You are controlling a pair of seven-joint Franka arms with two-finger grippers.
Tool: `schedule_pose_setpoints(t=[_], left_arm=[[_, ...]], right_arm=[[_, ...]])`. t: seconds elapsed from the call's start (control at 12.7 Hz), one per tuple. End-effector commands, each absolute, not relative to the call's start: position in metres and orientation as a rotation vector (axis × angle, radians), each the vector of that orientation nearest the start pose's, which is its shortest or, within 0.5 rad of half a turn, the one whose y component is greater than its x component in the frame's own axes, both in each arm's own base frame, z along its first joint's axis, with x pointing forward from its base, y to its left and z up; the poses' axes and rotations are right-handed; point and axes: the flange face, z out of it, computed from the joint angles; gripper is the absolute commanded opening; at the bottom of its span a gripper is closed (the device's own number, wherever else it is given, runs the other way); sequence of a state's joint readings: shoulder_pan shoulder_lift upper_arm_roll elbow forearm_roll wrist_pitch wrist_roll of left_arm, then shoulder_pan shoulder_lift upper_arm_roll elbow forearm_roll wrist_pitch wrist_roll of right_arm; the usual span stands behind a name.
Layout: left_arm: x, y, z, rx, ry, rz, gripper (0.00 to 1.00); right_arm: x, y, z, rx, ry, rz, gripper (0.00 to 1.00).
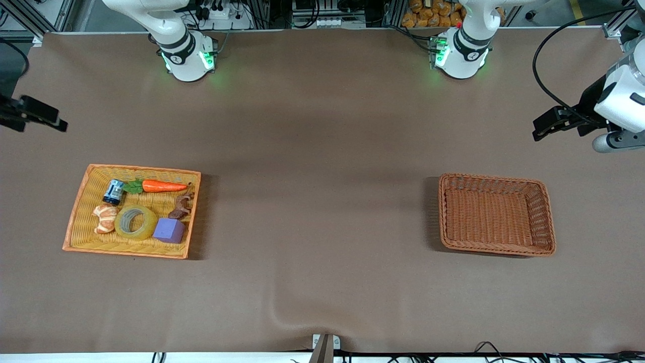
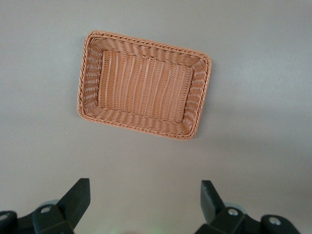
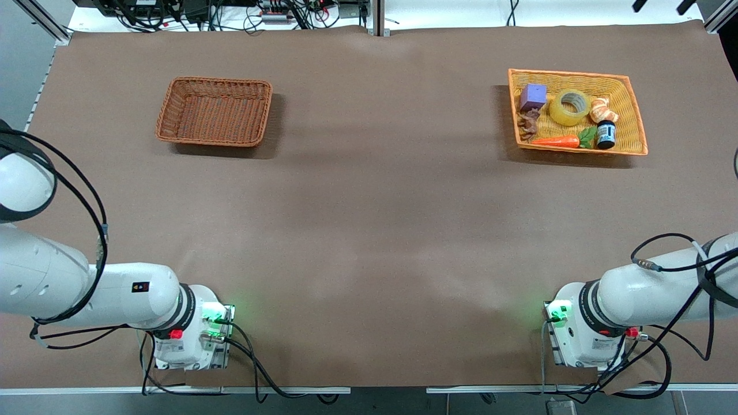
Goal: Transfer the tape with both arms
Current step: 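Move the right gripper toward the yellow tape roll in the orange tray, then lower the right gripper and grasp the yellow tape roll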
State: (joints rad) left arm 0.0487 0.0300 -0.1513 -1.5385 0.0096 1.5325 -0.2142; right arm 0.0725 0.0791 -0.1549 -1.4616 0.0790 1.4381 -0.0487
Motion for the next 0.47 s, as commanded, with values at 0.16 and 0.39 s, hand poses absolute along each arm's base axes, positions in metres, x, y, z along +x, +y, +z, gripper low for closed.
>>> schedule_pose_setpoints(t=[0.16, 0.39], left_arm=[[0.566, -0.054, 0.607, -3.128, -0.139, 0.060, 1.00], [0.581, -0.057, 0.588, -3.126, -0.133, 0.058, 1.00]], right_arm=[[0.617, -0.014, 0.480, -3.085, -0.135, 0.193, 1.00], [0.653, -0.035, 0.369, -3.078, -0.538, 0.188, 1.00]])
